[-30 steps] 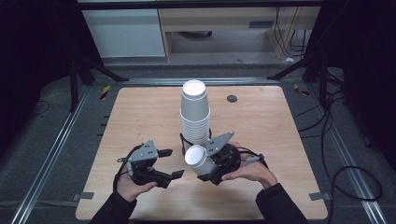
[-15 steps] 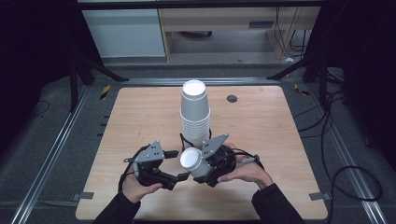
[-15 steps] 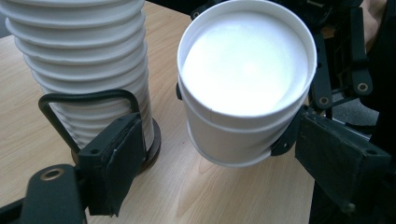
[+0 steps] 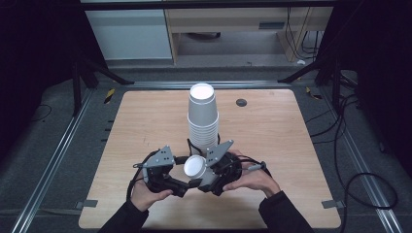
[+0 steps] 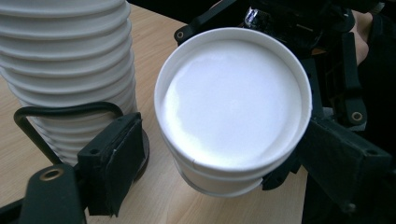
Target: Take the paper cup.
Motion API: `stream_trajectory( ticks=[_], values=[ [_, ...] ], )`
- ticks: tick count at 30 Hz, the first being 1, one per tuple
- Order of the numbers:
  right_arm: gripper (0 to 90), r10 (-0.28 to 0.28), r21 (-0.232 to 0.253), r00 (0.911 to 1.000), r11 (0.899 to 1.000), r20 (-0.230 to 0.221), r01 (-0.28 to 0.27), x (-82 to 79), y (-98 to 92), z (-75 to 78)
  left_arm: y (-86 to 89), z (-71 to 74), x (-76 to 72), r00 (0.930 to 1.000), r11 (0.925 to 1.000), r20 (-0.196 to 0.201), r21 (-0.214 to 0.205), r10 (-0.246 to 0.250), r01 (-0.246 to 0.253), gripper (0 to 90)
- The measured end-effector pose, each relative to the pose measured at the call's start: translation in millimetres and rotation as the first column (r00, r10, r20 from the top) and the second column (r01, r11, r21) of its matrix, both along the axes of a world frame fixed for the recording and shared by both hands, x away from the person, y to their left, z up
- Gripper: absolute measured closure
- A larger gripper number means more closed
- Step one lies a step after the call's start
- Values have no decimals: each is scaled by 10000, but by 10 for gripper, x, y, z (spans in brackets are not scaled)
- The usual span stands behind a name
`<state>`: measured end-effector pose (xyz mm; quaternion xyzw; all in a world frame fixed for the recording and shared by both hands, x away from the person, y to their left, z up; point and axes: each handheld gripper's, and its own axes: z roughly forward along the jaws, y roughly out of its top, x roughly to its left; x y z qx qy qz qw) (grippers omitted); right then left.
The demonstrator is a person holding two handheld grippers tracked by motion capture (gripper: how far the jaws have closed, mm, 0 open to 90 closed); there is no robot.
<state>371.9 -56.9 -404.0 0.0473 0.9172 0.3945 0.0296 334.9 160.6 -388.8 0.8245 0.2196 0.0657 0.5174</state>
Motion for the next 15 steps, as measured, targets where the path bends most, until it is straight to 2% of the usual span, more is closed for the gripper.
stream_trajectory(
  ticks=[15],
  values=[
    [152,105,69,9999,9999,-82,-104,-14,98,-8,-91,-4,15,10000,9999,-61,73,-73,74,163]
  ],
)
